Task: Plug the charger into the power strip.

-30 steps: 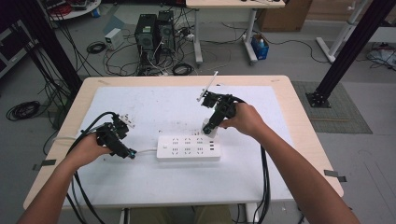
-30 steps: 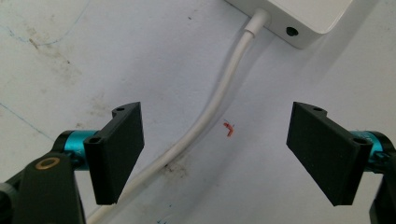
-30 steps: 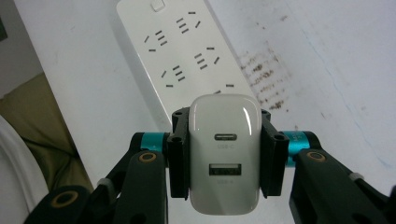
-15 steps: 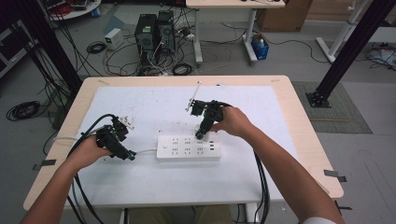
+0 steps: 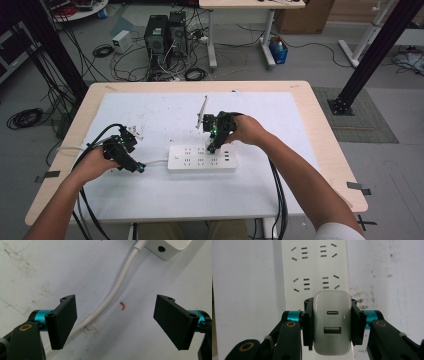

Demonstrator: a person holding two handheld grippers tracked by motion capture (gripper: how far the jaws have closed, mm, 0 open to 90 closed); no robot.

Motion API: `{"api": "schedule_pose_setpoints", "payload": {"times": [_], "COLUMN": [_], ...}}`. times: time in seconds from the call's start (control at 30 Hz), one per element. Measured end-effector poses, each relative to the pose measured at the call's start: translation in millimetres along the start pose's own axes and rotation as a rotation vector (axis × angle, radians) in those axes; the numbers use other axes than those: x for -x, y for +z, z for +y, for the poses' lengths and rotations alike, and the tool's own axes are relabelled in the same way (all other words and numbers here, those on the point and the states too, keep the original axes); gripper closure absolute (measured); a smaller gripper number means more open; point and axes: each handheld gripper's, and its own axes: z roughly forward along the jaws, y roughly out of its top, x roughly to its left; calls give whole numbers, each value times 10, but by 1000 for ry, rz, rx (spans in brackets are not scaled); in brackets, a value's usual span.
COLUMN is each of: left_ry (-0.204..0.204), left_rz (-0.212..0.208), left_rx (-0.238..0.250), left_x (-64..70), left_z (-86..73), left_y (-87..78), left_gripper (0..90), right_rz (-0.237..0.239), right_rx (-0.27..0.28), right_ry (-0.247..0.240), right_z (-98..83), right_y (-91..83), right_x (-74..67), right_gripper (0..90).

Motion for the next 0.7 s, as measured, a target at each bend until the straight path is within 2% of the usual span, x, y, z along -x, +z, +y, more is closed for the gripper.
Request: {"api": "schedule_pose_setpoints", "payload": {"times": [0.03, 0.17, 0.23, 0.33, 0.53, 0.57, 0.6, 0.67, 0.7], "left_ry": [-2, 4, -1, -1, -3, -5, -6, -9, 3], "left_rz": [4, 2, 2, 0, 0, 1, -2, -2, -5], "left_rx": [6, 0, 6, 6, 3, 4, 2, 5, -2], "left_x": [2, 4, 11, 12, 7, 11, 12, 19, 14], "left_z": [-1, 0, -2, -8, -21, -20, -18, -9, -1], "left_y": [7, 2, 2, 2, 4, 13, 18, 29, 31], "left_gripper": [192, 192, 192, 191, 191, 191, 191, 191, 191], "right_rz": [6, 11, -9, -4, -5, -11, -29, -49, -56], "right_rx": [7, -30, -50, -43, -86, -107, -175, -234, -251], "right_ry": [-21, -72, -65, -72, -84, -95, -110, -115, -112], "right_z": [1, 13, -3, -4, 20, 26, 45, 82, 102], "right_y": [4, -2, -4, 6, 36, 38, 46, 63, 69], "right_x": [-4, -8, 22, 23, 14, 7, -15, -38, -50], "right_gripper": [621, 621, 622, 621, 622, 622, 622, 622, 622]}}
